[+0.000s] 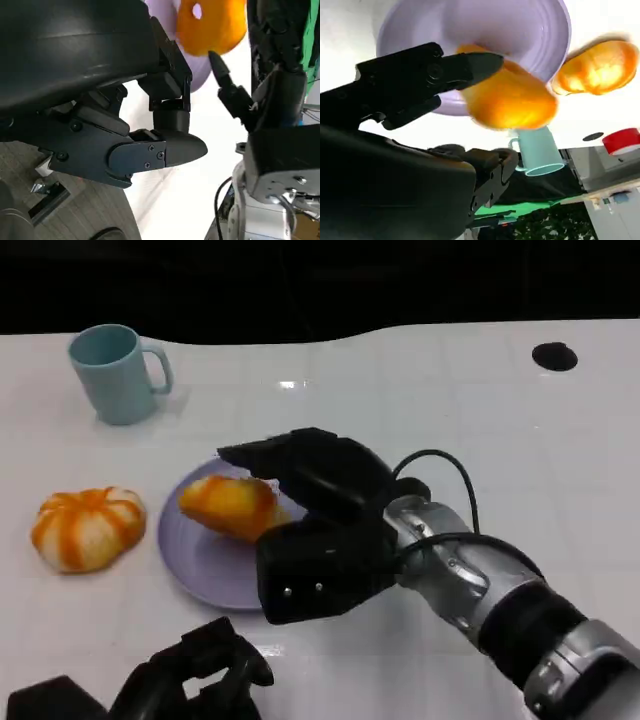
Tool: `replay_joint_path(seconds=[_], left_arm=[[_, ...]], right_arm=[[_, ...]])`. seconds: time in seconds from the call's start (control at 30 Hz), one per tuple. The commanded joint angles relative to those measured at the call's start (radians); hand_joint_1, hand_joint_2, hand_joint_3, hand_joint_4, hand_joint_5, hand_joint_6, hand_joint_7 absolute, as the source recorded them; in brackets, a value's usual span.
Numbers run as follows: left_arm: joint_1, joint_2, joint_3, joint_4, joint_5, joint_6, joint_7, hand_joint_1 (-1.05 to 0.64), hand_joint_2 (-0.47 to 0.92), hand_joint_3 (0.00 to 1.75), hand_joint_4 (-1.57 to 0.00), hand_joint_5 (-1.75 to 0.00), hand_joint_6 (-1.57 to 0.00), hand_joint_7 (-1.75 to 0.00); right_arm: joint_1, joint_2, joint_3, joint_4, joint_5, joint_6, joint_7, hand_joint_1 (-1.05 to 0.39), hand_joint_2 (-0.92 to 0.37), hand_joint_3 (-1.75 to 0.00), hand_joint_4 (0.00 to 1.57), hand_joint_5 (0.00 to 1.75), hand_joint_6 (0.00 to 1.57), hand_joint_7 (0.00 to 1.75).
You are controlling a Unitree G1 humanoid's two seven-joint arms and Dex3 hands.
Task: Grasp the bread from the table and place it into the plate.
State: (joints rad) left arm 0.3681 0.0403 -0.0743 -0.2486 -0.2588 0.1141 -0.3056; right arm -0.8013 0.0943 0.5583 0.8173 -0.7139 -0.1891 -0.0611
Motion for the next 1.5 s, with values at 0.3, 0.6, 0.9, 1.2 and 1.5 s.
replay_joint_path(seconds=[0.3, 0.6, 0.9, 1.2, 1.5], left_arm=[[0.003, 0.007, 0.007, -0.002, -0.007, -0.008, -0.001, -0.72, 0.92, 0.50, -0.79, -1.75, -0.72, -1.39], [0.003, 0.009, 0.004, -0.001, -0.010, -0.012, -0.008, -0.72, 0.92, 0.51, -0.79, -1.75, -0.72, -1.39], [0.006, 0.012, 0.003, -0.014, -0.010, 0.006, -0.001, -0.72, 0.92, 0.50, -0.78, -1.75, -0.71, -1.41], [0.001, 0.018, 0.006, -0.016, -0.009, 0.007, -0.001, -0.72, 0.92, 0.51, -0.78, -1.75, -0.69, -1.43], [0.003, 0.017, 0.005, -0.013, -0.010, 0.001, -0.004, -0.71, 0.92, 0.53, -0.79, -1.75, -0.69, -1.43]], right_arm=[[0.158, -0.120, 0.004, -0.288, 0.004, 0.026, 0.062, -0.79, -0.92, -0.18, 0.11, 0.18, 0.20, 0.04], [0.313, -0.210, -0.048, -0.468, 0.067, -0.051, 0.057, -0.65, -0.92, -0.14, 0.24, 0.30, 0.32, 0.08], [0.494, -0.290, -0.141, -0.614, 0.156, -0.197, 0.014, -0.54, -0.92, -0.20, 0.40, 0.72, 0.56, 0.17], [0.681, -0.319, -0.236, -0.732, 0.302, -0.313, 0.030, -0.39, -0.92, -0.15, 0.63, 1.14, 0.80, 0.36], [0.778, -0.354, -0.307, -0.781, 0.357, -0.357, 0.053, -0.25, -0.46, -1.08, 0.73, 1.68, 0.78, 1.12]])
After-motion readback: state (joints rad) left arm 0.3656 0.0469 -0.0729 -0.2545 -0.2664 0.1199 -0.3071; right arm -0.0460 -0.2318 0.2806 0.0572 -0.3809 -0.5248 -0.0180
